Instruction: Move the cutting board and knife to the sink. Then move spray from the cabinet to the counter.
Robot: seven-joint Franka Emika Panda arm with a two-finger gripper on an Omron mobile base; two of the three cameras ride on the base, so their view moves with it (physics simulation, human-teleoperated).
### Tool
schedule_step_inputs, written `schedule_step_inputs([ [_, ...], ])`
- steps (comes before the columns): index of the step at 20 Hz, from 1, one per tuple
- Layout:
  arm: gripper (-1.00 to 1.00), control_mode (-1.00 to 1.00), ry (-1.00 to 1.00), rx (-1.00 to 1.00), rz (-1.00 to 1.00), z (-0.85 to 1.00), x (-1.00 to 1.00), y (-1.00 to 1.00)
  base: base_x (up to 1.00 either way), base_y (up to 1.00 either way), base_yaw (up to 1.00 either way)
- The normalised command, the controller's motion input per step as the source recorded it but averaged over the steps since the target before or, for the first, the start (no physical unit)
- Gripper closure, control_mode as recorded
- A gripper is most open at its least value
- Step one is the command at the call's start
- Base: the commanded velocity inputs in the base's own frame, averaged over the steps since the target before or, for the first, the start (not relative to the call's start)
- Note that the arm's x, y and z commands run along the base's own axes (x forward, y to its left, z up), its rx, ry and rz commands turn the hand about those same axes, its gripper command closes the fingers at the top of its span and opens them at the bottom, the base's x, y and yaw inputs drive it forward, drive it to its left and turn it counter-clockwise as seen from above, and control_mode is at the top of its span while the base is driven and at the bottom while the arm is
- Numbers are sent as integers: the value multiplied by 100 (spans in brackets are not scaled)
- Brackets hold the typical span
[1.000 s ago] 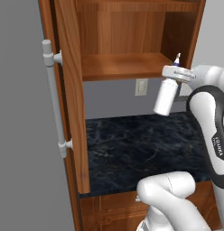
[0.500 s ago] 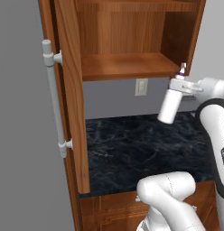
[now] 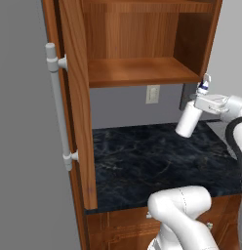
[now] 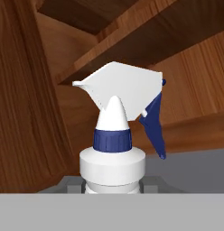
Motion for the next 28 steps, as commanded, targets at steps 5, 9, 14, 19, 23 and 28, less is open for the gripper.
schedule_step_inputs([
  [5,100,-100,-10,2,5,-7,1,-20,0,0,0],
  [9,100,-100,-6,0,9,-19,-1,-3,0,0,0],
  [14,100,-100,1,0,10,-28,3,-7,0,0,0],
  [19,100,-100,1,0,10,-31,4,-11,0,0,0],
  [23,100,-100,0,0,8,-38,8,-6,0,0,0],
  [28,100,-100,0,-2,6,-41,13,0,0,0,0],
])
